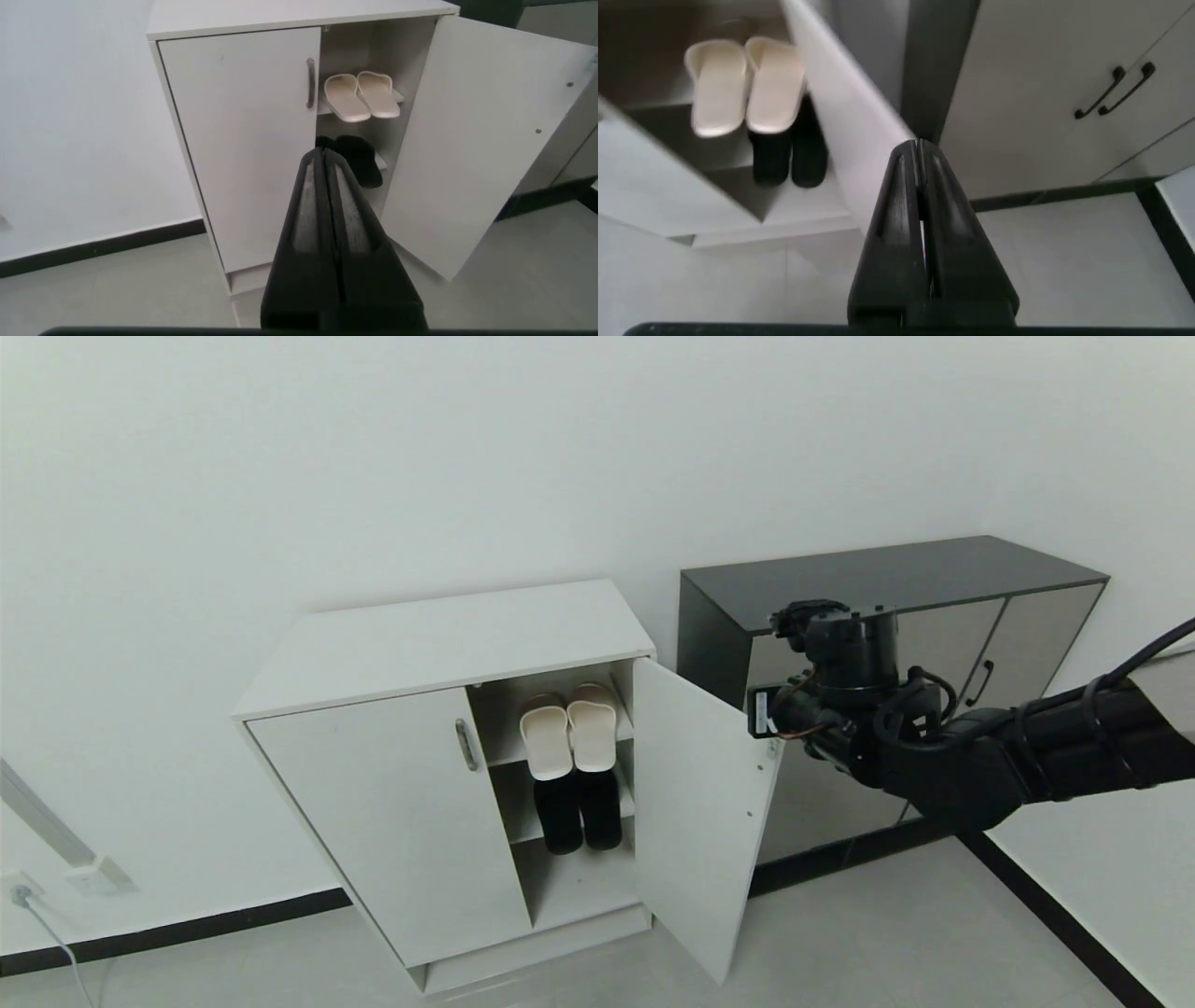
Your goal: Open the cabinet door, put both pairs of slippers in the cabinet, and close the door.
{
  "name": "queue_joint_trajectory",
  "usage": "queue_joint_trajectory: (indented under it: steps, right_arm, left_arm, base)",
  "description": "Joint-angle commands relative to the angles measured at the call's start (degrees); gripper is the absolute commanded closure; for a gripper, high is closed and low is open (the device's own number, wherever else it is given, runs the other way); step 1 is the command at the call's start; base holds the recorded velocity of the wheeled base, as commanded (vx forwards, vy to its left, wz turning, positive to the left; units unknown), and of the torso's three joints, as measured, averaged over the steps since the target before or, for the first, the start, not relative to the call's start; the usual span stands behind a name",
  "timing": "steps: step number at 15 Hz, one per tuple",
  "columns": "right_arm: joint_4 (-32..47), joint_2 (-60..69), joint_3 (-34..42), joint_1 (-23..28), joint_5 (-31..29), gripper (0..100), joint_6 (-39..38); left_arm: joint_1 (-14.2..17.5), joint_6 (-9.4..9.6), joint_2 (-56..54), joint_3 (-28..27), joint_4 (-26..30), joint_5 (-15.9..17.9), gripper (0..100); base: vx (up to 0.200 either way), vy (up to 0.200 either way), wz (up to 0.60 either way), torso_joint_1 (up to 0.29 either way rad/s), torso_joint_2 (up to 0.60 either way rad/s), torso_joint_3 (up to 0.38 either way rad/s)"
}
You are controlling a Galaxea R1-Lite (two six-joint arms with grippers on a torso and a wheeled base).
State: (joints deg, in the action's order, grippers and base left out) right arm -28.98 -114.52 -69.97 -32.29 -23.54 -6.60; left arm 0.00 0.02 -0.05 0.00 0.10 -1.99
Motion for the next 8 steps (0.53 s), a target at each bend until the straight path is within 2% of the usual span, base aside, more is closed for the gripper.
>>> queue_joint_trajectory:
  steps: [1,2,8]
  right_arm:
    - [1.47,-1.41,-2.01,2.5,3.15,100,-0.17]
    - [2.35,-1.67,-2.98,3.55,5.0,100,-0.26]
    - [3.14,-9.76,-10.09,5.57,5.26,100,-0.26]
  left_arm:
    - [0.0,0.06,0.05,0.0,-0.01,-0.03,100]
    - [0.0,0.06,0.05,0.0,-0.01,-0.03,100]
    - [0.0,-0.02,0.05,0.0,-0.01,-0.03,100]
  base:
    - [0.0,0.0,0.0,0.0,0.0,0.0]
    - [0.0,0.0,0.0,0.0,0.0,0.0]
    - [0.0,0.0,0.0,0.0,0.0,0.0]
